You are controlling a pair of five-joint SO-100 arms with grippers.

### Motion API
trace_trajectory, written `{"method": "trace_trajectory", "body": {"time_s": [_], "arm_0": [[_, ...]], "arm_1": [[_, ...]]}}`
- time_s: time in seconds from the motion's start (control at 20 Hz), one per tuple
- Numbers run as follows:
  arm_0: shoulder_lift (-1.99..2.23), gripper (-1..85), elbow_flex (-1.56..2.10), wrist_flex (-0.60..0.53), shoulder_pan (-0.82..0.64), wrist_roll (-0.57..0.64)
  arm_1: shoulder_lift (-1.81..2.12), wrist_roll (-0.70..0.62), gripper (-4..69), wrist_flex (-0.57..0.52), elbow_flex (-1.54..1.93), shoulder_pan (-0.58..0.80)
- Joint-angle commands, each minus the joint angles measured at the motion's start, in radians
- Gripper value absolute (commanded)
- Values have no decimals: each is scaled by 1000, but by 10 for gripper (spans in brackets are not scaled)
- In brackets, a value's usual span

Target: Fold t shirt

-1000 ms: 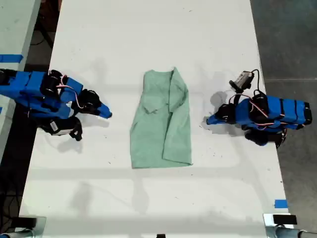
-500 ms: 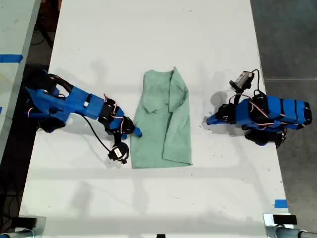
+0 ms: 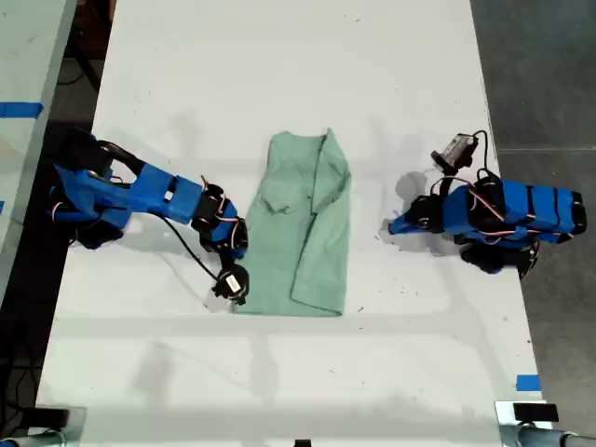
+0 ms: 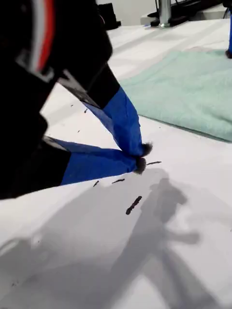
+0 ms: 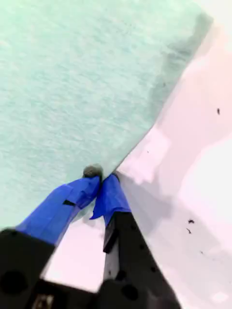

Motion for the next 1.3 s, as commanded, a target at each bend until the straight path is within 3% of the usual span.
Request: {"method": "trace_trajectory", "body": {"time_s": [0.0,0.1,0.2,0.6,0.75,0.8,0.9,0.95,1.1,1.25], "arm_0": [[71,-1,-230,118,9,28],[-26,-1,-480,189,-5,121],[-135,-1,-681,187,-29,213],[-293,-1,-765,-127,-107,400],[-316,172,-772,-156,-120,420],[-298,170,-772,-147,-127,437],[-209,0,-764,-60,-156,442],[-133,0,-755,-2,-173,460],[247,0,-526,109,-235,495],[796,0,110,-78,-275,500]], "arm_1": [[12,-6,12,5,48,-3],[12,-6,12,5,48,-2],[12,-6,12,5,48,-2],[12,-11,12,5,48,-2],[12,-12,12,5,46,-2],[12,-12,12,5,46,-2],[12,-14,12,5,46,-2],[12,-14,12,5,46,-2],[12,-14,12,5,46,-3],[12,-15,12,5,46,-3]]}}
